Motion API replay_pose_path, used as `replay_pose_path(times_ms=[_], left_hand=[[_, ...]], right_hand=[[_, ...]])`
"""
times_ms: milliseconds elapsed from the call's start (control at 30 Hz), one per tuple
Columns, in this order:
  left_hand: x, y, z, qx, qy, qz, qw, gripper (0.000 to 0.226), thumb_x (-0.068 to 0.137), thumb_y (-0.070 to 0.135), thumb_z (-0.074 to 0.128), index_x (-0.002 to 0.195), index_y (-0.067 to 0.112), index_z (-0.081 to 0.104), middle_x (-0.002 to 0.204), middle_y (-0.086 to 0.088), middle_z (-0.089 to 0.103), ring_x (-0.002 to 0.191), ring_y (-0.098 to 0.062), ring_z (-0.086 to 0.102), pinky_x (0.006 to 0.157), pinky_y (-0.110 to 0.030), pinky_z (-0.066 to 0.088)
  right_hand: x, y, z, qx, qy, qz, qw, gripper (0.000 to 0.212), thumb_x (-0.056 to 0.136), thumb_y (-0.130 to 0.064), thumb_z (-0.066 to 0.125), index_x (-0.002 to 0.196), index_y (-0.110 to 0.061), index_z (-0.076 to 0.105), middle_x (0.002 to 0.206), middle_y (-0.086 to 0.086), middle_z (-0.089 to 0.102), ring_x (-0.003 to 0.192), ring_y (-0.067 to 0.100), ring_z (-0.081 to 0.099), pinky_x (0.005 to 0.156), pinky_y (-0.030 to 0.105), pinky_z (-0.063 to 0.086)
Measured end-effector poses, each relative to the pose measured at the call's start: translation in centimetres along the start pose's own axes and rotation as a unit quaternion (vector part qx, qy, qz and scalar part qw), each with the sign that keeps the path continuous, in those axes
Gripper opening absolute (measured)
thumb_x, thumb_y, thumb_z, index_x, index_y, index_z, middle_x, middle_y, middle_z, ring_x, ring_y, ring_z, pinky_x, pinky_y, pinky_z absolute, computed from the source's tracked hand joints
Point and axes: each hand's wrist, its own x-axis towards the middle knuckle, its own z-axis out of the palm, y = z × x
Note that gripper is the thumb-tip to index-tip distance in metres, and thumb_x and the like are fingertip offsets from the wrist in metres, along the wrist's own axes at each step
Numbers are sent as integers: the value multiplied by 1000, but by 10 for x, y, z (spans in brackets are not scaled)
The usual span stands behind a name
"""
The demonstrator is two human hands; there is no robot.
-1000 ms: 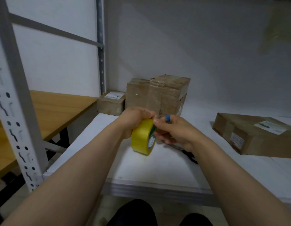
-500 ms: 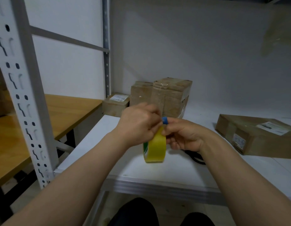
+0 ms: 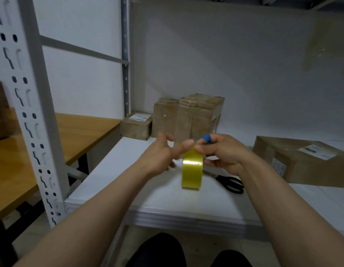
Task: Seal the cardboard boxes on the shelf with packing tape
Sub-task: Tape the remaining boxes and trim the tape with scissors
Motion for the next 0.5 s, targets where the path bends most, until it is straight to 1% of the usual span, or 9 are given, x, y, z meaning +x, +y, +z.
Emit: replay_pose_path(times_ms=[33, 67, 100, 133, 200, 300, 400, 433, 500], left_hand=[[-2, 2, 3, -69, -67, -16, 995, 95, 72, 67, 77, 142, 21, 31, 107, -1, 67, 95, -20, 70, 90, -42, 56], [-2, 3, 9, -129, -95, -18, 987, 92, 76, 49, 82, 146, 22, 28, 110, -3, 69, 97, -20, 71, 92, -41, 56], [-1, 2, 15, -165, -89, -21, 982, 90, 81, 31, 83, 148, 23, 25, 113, -5, 70, 99, -21, 72, 91, -41, 57], [2, 1, 20, -172, -67, -22, 983, 91, 82, 19, 83, 150, 24, 24, 117, -8, 69, 101, -23, 71, 92, -42, 58], [7, 2, 23, -128, -12, -3, 992, 97, 80, 18, 83, 153, 33, 21, 127, -11, 63, 109, -28, 66, 95, -47, 56], [9, 5, 16, -49, 80, 56, 994, 97, 80, 25, 81, 154, 39, 19, 130, -8, 57, 113, -28, 61, 97, -48, 53], [-5, 10, 15, 47, 160, 205, 964, 86, 85, 22, 75, 151, 43, 25, 131, 3, 57, 107, -19, 61, 88, -39, 53], [-9, 12, 14, 69, 187, 243, 949, 81, 87, 21, 74, 151, 43, 28, 132, 5, 56, 107, -17, 60, 85, -37, 52], [-10, 11, 8, 77, 230, 268, 932, 74, 89, 17, 71, 150, 40, 34, 136, 6, 55, 107, -16, 59, 84, -37, 52]], right_hand=[[-1, -1, 1, 12, 7, -20, 1000, 12, 87, -7, 74, 88, -15, 66, 80, 0, 69, 68, 9, 66, 62, 26, 55], [-1, -3, 5, 16, 12, -39, 999, 11, 87, -7, 74, 86, -14, 66, 78, 1, 70, 69, 11, 67, 68, 31, 58], [-2, -4, 9, 7, 22, -62, 998, 10, 86, -8, 75, 85, -13, 67, 77, 1, 70, 73, 15, 68, 76, 37, 59], [-2, -6, 13, -14, 39, -87, 995, 10, 86, -9, 76, 82, -13, 68, 76, 0, 71, 77, 18, 70, 82, 42, 59], [-3, -8, 19, -38, 72, -140, 987, 13, 84, -12, 79, 77, -16, 69, 72, -2, 71, 80, 21, 71, 84, 45, 61], [-5, -12, 26, 5, 79, -181, 980, 16, 86, -14, 78, 77, -13, 66, 70, 1, 65, 72, 20, 65, 75, 37, 60], [-3, -26, 30, 79, 75, -138, 984, 11, 88, -13, 75, 89, -6, 67, 69, 5, 63, 64, 15, 61, 61, 28, 59], [-1, -33, 32, 70, 70, -127, 987, 15, 88, -14, 75, 93, -2, 68, 72, 7, 64, 63, 14, 61, 59, 29, 61], [4, -49, 34, -3, 61, -109, 992, 32, 86, -21, 79, 103, 3, 67, 82, 12, 64, 65, 15, 65, 57, 30, 62]])
